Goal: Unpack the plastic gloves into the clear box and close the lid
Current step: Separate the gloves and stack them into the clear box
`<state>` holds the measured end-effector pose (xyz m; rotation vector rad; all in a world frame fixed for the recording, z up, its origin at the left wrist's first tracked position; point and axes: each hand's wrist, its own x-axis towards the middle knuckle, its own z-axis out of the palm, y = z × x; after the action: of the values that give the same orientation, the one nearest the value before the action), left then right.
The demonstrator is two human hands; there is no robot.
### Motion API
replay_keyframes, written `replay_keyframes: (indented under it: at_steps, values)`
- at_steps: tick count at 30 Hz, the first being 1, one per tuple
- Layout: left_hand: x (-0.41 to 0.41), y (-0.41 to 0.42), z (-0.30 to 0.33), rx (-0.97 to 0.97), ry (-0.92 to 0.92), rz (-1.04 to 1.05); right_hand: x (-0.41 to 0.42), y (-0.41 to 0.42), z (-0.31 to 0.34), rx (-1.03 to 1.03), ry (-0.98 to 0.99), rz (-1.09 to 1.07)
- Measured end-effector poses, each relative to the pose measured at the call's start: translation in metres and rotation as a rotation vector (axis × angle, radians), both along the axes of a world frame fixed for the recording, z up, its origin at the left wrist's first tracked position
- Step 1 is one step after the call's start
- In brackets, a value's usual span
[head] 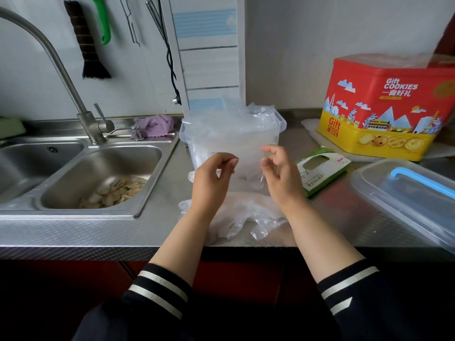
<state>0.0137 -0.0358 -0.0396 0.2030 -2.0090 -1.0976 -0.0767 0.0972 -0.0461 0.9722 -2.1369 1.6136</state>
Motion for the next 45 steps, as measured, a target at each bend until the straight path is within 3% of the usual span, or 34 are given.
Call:
replay_keyframes:
  at_steps: [7, 11, 15, 18, 20, 23, 28, 32, 34, 36, 40, 43, 45]
  values:
    - [-0.001, -0.013, 0.029, 0.011, -0.004, -0.020, -0.005, 0.010, 0.017, 0.139, -0.378, 0.241]
    - [-0.002, -0.026, 0.055, -0.071, -0.204, -0.073, -0.017, 0.021, 0.052, 0.158, -0.349, 0.267]
    - [-0.001, -0.046, 0.081, -0.239, -0.405, -0.108, -0.026, 0.019, 0.082, 0.192, -0.240, 0.141]
    - [-0.001, -0.060, 0.091, -0.261, -0.422, -0.078, -0.034, 0.014, 0.096, 0.238, -0.174, 0.044]
    - [-0.003, -0.066, 0.095, -0.200, -0.323, -0.002, -0.039, 0.007, 0.106, 0.241, -0.160, 0.018]
    - [-0.011, -0.067, 0.101, 0.041, -0.176, 0.109, -0.046, -0.010, 0.123, 0.173, -0.152, -0.062]
    - [-0.032, -0.064, 0.116, 0.193, -0.130, 0.255, -0.061, -0.042, 0.133, 0.156, -0.136, -0.207]
    - [-0.047, -0.072, 0.131, 0.536, -0.135, 0.096, -0.072, -0.060, 0.136, 0.348, -0.012, -0.348]
    - [-0.056, -0.079, 0.132, 0.611, -0.152, 0.044, -0.080, -0.066, 0.135, 0.458, 0.034, -0.374]
    - [-0.064, -0.084, 0.127, 0.492, -0.230, 0.091, -0.089, -0.068, 0.130, 0.572, 0.060, -0.351]
    - [-0.067, -0.094, 0.107, 0.035, -0.390, 0.309, -0.107, -0.074, 0.120, 0.812, 0.140, -0.308]
    - [-0.062, -0.094, 0.103, -0.115, -0.428, 0.426, -0.116, -0.074, 0.114, 0.813, 0.176, -0.348]
    - [-0.058, -0.091, 0.102, -0.113, -0.394, 0.464, -0.117, -0.069, 0.112, 0.766, 0.175, -0.356]
